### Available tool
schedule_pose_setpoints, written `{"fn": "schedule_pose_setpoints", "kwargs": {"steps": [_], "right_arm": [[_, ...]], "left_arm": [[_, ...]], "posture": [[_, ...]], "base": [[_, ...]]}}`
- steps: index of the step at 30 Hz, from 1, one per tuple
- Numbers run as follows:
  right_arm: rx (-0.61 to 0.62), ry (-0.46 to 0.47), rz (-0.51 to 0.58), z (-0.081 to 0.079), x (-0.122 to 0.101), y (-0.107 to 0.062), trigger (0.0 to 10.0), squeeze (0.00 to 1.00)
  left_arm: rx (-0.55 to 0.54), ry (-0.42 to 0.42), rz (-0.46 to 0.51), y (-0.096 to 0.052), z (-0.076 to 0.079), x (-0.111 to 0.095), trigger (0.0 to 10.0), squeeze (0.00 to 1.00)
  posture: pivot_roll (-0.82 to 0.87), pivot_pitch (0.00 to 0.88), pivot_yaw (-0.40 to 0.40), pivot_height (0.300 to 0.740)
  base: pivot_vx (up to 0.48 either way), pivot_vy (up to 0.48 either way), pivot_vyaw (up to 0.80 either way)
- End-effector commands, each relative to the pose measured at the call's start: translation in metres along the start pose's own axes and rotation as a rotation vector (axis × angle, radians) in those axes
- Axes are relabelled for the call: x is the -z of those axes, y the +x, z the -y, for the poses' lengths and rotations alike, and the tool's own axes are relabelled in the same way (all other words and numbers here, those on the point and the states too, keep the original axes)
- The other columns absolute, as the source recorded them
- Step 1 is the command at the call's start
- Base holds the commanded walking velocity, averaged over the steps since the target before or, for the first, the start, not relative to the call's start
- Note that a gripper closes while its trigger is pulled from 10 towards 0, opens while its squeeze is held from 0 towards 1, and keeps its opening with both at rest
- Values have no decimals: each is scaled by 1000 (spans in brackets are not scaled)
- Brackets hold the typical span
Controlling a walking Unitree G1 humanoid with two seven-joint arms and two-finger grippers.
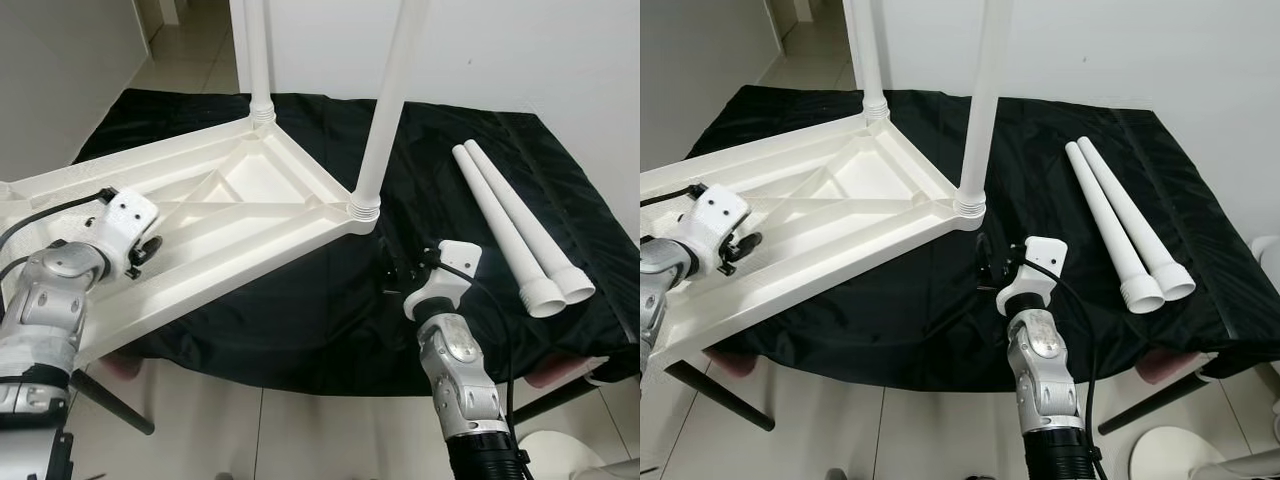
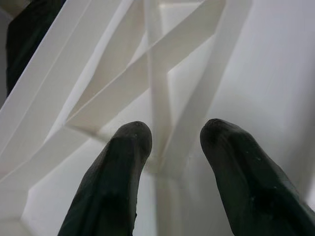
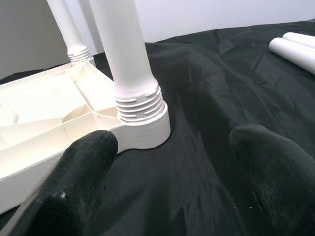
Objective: Building children table
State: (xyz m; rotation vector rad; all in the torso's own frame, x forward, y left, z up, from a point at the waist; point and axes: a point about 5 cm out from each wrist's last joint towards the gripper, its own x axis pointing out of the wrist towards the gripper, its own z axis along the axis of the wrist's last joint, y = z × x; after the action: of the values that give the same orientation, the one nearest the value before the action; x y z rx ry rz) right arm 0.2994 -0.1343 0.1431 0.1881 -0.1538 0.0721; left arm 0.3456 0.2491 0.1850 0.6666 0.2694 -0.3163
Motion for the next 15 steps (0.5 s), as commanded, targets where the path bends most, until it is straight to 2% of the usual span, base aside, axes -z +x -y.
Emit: {"fn": "schedule_pose_setpoints", "kwargs": {"steps": [1, 2, 5, 6, 10, 13, 15], "right_arm": [[4, -5, -9, 2, 2, 1, 10000, 0], [4, -5, -9, 2, 2, 1, 10000, 0], [6, -5, -7, 3, 2, 1, 10000, 0], [6, -5, -7, 3, 2, 1, 10000, 0], [15, -4, -4, 5, 2, 0, 10000, 0], [17, -3, -4, 5, 2, 0, 10000, 0], [26, 1, -4, 7, 3, 0, 10000, 0]], "left_arm": [[52, 7, -11, 3, 13, 1, 10000, 0], [52, 7, -11, 3, 13, 1, 10000, 0], [124, 42, 1, 9, 32, -3, 10000, 0], [124, 42, 1, 9, 32, -3, 10000, 0], [211, 73, 7, 15, 58, -3, 10000, 0], [221, 77, 10, 16, 62, -3, 10000, 0], [262, 62, 16, 17, 73, -5, 10000, 0]], "posture": [[16, 49, 3, 740], [16, 49, 3, 740], [13, 45, 7, 740], [13, 45, 7, 740], [4, 37, 17, 740], [4, 37, 17, 740], [2, 37, 23, 740]], "base": [[0, 0, 0], [0, 0, 0], [0, 0, 0], [0, 0, 0], [0, 0, 0], [0, 0, 0], [0, 0, 0]]}}
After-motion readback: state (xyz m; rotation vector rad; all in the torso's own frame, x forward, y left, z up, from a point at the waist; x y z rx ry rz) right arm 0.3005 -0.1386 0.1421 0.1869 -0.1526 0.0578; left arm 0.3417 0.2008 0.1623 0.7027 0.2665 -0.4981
